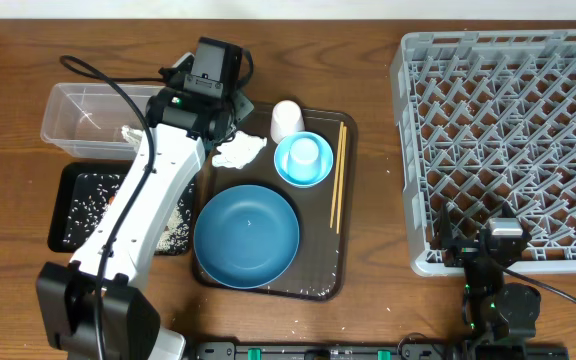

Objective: Sort waste into correct bins and load items into the dishwasher rack

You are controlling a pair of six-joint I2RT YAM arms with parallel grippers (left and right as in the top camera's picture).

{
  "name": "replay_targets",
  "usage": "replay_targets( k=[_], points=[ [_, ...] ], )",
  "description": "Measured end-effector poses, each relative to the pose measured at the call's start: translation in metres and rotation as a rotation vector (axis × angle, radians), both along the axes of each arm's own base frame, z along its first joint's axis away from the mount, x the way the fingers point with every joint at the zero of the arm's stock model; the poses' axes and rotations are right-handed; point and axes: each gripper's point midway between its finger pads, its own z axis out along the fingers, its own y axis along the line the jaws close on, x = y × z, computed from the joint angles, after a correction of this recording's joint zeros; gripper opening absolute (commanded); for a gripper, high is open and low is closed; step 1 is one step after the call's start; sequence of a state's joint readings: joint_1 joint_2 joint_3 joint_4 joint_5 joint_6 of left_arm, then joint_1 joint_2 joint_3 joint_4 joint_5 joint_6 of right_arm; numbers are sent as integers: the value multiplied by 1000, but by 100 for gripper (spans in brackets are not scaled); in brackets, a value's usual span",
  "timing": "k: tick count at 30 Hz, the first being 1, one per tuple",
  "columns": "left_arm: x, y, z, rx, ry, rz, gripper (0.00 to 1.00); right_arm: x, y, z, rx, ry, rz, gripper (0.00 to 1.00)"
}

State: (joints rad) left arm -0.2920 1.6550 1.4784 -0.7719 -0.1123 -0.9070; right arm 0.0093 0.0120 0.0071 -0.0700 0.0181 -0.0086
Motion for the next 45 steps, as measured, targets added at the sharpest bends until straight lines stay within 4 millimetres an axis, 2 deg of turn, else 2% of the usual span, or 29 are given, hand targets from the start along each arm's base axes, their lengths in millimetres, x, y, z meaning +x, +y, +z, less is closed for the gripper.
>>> replay_targets(
  k=[2,4,6,10,13,16,22,23,29,33,34,45],
  points=[
    [-4,2,-6,13,30,0,72,0,0,0,0,0,0,99],
    [-8,1,-19,21,78,-2,79,0,0,0,0,0,0,99],
    [-7,-2,-35,26,120,-8,79,0,0,0,0,0,0,99],
    [-3,-11,-86,31,231,-25,80,0,0,0,0,0,0,99],
    [-2,-16,-116,28,293,-34,80,0,0,0,0,0,0,99],
    [-3,-18,-138,20,339,-27,80,0,0,0,0,0,0,99],
    [3,-22,-161,8,355,-5,79,0,0,0,0,0,0,99],
    [3,-22,-165,10,359,-5,78,0,0,0,0,0,0,99],
    [4,-22,-170,6,367,11,52,0,0,0,0,0,0,99],
    [3,-23,-170,4,367,15,11,0,0,0,0,0,0,99],
    [3,-24,-170,4,368,14,6,0,0,0,0,0,0,99],
    [-6,-39,-168,-15,392,-48,6,0,0,0,0,0,0,99]
  ],
)
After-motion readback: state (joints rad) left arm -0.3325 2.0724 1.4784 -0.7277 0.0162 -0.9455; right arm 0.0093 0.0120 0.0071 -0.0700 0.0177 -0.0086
